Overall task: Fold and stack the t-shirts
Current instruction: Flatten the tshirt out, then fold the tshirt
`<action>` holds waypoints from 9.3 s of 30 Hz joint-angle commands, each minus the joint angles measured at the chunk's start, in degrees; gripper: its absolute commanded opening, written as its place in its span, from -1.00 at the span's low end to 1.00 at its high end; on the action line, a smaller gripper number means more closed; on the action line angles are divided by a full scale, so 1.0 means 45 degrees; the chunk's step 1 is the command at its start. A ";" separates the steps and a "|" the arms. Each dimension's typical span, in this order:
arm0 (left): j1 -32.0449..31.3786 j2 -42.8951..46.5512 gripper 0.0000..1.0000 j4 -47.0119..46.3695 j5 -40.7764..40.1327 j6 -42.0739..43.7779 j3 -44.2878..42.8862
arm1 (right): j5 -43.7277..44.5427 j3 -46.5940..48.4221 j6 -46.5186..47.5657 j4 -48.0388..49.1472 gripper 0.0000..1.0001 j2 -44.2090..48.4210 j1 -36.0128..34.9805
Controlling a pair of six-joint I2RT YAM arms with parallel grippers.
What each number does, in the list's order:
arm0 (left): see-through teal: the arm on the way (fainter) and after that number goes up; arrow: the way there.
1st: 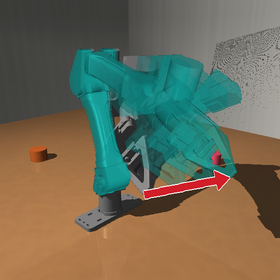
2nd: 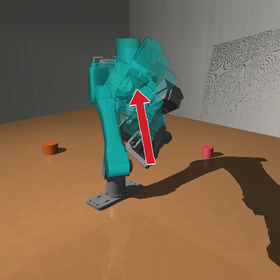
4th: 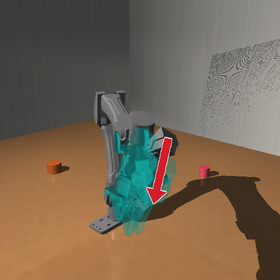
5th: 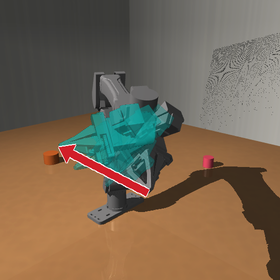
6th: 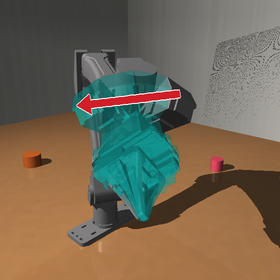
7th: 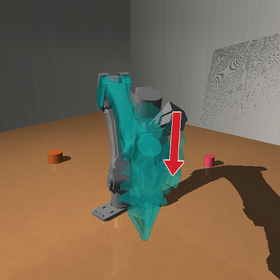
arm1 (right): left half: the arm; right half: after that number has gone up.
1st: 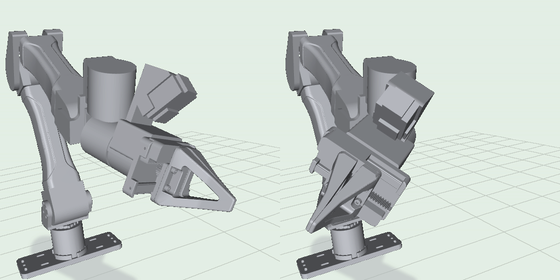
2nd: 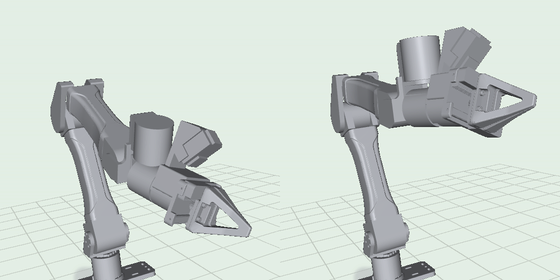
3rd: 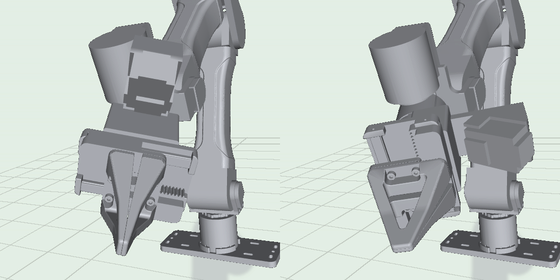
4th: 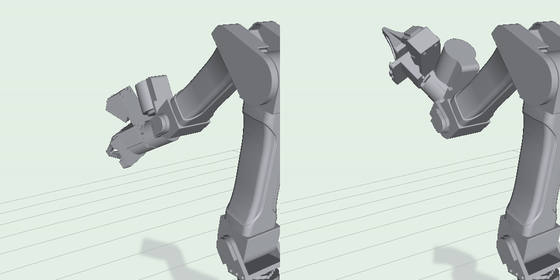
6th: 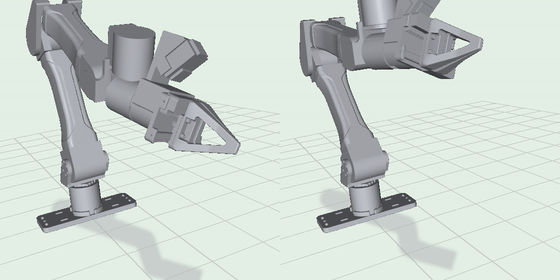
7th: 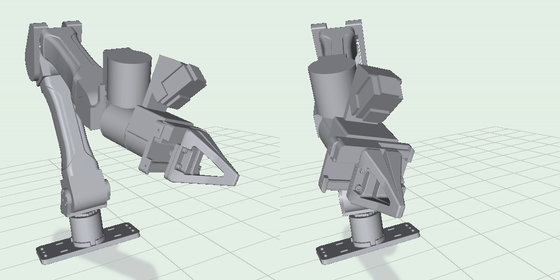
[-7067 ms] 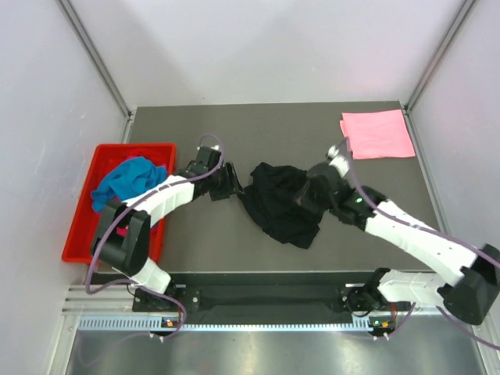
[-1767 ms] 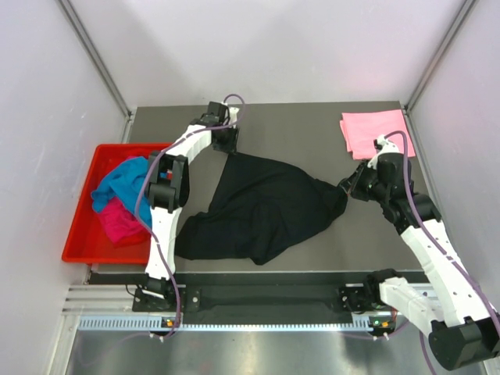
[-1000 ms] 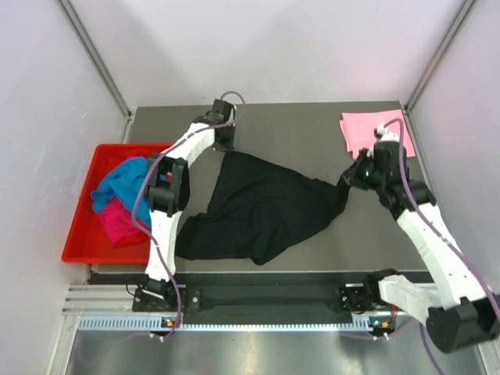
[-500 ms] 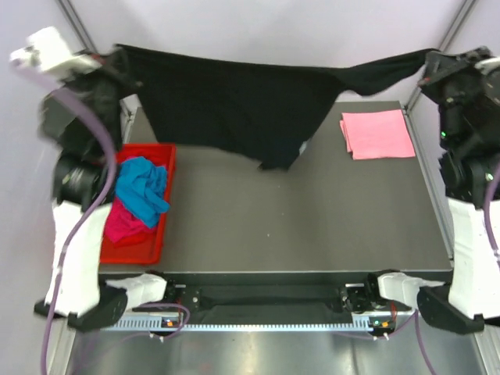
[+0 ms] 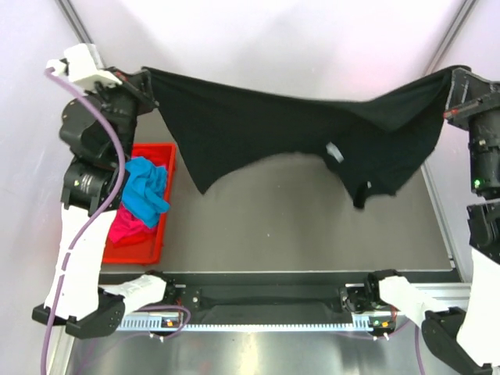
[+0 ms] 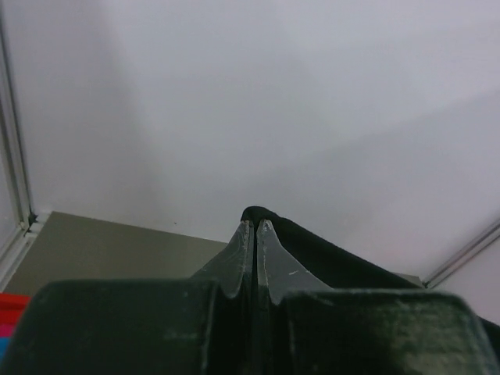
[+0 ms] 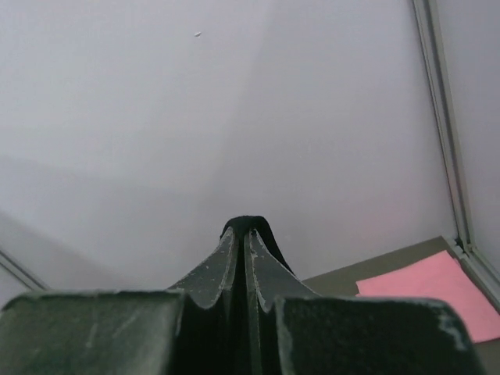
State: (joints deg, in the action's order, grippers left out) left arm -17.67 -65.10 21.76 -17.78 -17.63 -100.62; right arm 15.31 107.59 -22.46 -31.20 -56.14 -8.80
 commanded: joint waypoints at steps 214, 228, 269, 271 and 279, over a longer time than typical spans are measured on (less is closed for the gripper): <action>0.1292 -1.1140 -0.23 0.3686 0.6579 -0.0223 0.0484 | -0.4497 -1.4497 -0.1064 -0.0527 -0.08 -0.2467 0.2404; 0.1837 -1.3950 -0.21 0.3212 0.6394 -0.1376 -0.1292 | -0.4725 -0.8639 0.0673 0.1735 0.04 -0.7736 0.2286; 0.2384 -1.5963 -0.19 0.3700 0.4049 -0.1981 -0.1430 | -0.4907 -1.0449 -0.0281 0.5876 -1.00 -0.9813 0.4455; 0.2404 -1.5924 -0.19 0.3681 0.4049 -0.1942 -0.1429 | -0.4945 -1.1192 -0.0652 0.6345 -1.00 -0.9577 0.4591; 0.2364 -1.5067 -0.15 0.2957 0.6234 -0.1786 -0.1701 | -0.6390 -1.0729 -0.1220 0.7309 -0.72 -1.0122 0.4611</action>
State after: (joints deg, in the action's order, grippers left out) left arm -7.92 -132.05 36.82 9.67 -26.98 -108.09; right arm -13.06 56.05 -26.81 -2.28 -101.32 10.41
